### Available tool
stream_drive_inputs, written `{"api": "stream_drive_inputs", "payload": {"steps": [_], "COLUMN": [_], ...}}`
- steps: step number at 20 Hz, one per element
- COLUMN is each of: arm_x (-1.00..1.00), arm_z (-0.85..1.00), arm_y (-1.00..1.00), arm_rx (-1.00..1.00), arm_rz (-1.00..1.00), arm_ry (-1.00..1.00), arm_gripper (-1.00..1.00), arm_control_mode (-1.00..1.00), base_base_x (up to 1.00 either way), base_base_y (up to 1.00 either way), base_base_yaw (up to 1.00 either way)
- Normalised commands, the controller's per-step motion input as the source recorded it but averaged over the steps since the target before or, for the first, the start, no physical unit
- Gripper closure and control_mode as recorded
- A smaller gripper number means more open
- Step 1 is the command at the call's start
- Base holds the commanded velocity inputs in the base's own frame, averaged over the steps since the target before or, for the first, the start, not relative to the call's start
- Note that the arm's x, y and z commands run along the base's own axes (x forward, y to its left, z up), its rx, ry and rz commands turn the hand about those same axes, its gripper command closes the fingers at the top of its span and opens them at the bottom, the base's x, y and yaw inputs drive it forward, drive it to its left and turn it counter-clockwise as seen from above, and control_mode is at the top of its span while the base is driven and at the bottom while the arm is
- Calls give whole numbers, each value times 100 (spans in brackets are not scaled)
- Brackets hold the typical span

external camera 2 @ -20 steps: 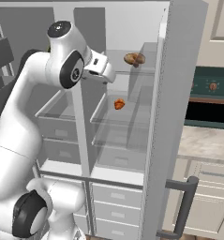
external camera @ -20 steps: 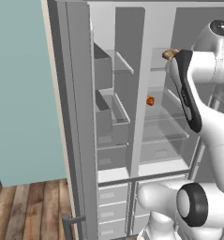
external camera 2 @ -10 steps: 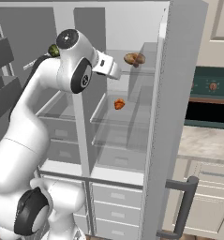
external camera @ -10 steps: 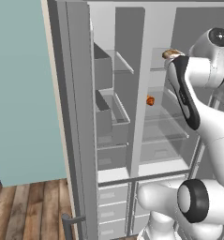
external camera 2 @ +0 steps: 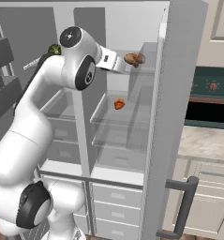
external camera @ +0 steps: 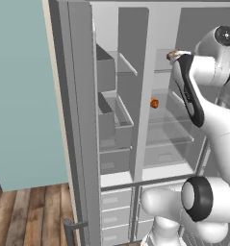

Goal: There's a chicken drumstick in the fridge that needs to be moved to the freezer for freezing. Pick up the chicken drumstick from the fridge, place it on any shelf in the freezer, and close the fridge and freezer doors when done.

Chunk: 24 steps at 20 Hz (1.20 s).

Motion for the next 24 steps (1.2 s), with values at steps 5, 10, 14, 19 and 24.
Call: {"api": "stream_drive_inputs", "payload": {"steps": [5,10,14,19,24], "arm_x": [19,34,34,43,40], "arm_z": [0,0,0,0,0], "arm_y": [-16,-23,-14,-9,-8], "arm_rx": [0,0,0,0,0], "arm_rz": [0,0,0,0,1], "arm_ry": [6,1,0,0,0], "arm_gripper": [-100,-100,-100,-100,-100], "arm_control_mode": [-100,-100,-100,-100,-100], "base_base_x": [0,0,0,0,0], "base_base_y": [0,0,0,0,0], "base_base_yaw": [0,0,0,0,0]}}
